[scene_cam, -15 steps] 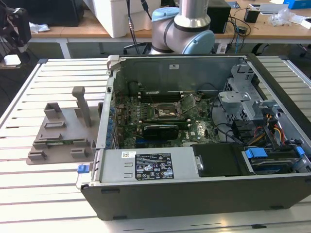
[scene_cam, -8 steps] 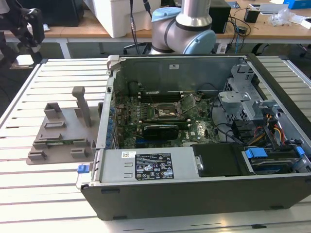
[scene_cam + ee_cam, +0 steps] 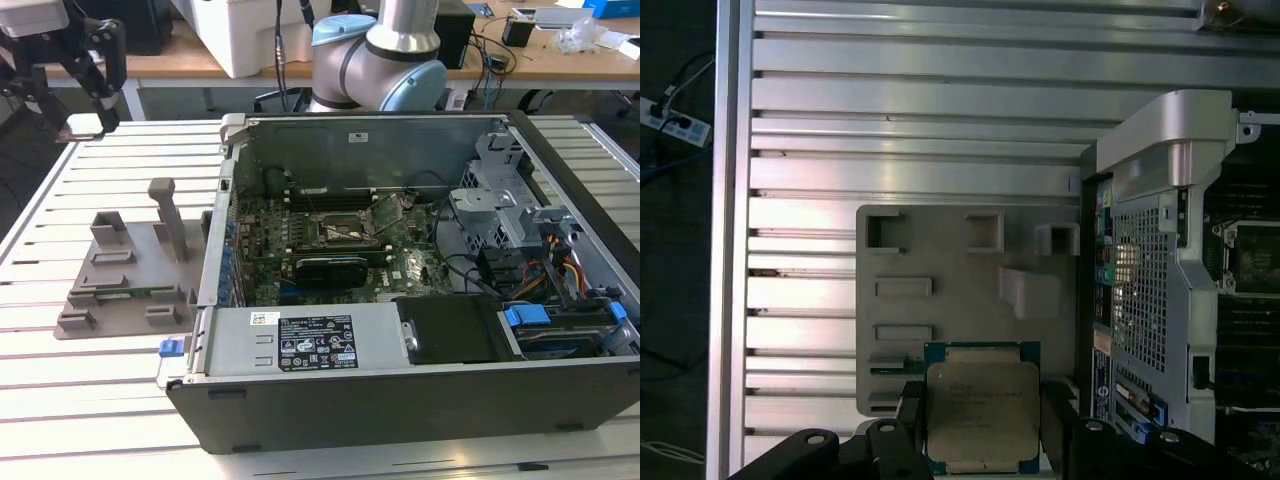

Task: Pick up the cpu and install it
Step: 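Pick up the cpu and move it towards the insertion slot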

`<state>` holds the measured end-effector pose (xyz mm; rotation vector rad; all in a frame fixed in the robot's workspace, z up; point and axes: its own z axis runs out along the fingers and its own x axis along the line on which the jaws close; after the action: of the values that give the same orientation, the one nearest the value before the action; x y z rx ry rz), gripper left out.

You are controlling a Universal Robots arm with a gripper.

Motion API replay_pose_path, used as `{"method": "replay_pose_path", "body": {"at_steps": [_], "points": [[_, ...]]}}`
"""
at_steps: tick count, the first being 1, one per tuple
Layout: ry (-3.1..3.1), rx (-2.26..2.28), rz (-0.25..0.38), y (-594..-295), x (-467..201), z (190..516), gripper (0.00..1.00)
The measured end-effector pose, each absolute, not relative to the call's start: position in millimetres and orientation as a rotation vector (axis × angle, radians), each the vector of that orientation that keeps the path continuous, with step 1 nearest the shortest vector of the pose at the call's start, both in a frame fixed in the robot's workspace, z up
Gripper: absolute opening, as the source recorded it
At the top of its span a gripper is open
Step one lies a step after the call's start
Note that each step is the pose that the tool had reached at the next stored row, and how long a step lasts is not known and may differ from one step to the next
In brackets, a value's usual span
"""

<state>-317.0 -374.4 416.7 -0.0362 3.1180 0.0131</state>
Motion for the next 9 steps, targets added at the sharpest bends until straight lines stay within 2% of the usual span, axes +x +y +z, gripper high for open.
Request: {"method": "replay_pose_path", "body": {"at_steps": [9], "points": [[3.119, -0.036, 0.013, -374, -268, 414, 0.54]]}}
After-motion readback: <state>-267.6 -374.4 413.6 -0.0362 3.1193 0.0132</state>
